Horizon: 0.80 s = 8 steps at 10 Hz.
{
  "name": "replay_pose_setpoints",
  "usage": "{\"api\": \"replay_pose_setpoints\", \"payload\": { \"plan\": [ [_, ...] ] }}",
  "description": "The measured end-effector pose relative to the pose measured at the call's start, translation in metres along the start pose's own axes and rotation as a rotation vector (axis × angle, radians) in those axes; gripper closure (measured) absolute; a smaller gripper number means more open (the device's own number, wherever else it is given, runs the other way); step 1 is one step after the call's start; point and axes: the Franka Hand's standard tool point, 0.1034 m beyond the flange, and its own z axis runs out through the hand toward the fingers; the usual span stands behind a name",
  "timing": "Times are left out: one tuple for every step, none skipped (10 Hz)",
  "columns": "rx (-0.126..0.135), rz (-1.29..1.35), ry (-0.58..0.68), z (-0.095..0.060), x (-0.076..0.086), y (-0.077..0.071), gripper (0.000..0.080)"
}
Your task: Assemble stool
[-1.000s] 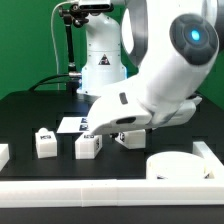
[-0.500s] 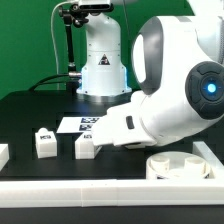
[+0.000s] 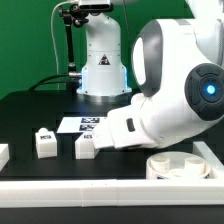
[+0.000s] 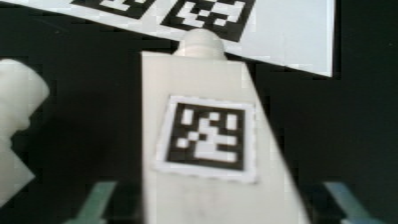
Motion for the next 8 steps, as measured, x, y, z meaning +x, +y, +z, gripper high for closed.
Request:
{"api": "replay_pose_setpoints", "payload": {
  "plan": [
    [-0.001, -0.001, 0.0, 0.0, 0.0, -0.001, 0.0474],
    [-0.003, -0.001, 0.002, 0.0, 0.0, -0.002, 0.0474],
    [-0.001, -0.002, 0.002, 0.0, 0.0, -0.002, 0.0474],
    [0.002, -0.002, 0.005, -0.001, 0.0, -0.003, 0.0474],
    [0.02, -0.006, 0.012, -0.007, -0.002, -0.005, 0.0474],
    [0.055, -0.02, 0.031, -0.018, -0.008, -0.009, 0.0474],
    [0.09, -0.021, 0.043, -0.032, -0.016, -0.016, 0.0472],
    [0.093, -0.025, 0.053, -0.045, -0.022, -0.021, 0.0472]
  ]
}}
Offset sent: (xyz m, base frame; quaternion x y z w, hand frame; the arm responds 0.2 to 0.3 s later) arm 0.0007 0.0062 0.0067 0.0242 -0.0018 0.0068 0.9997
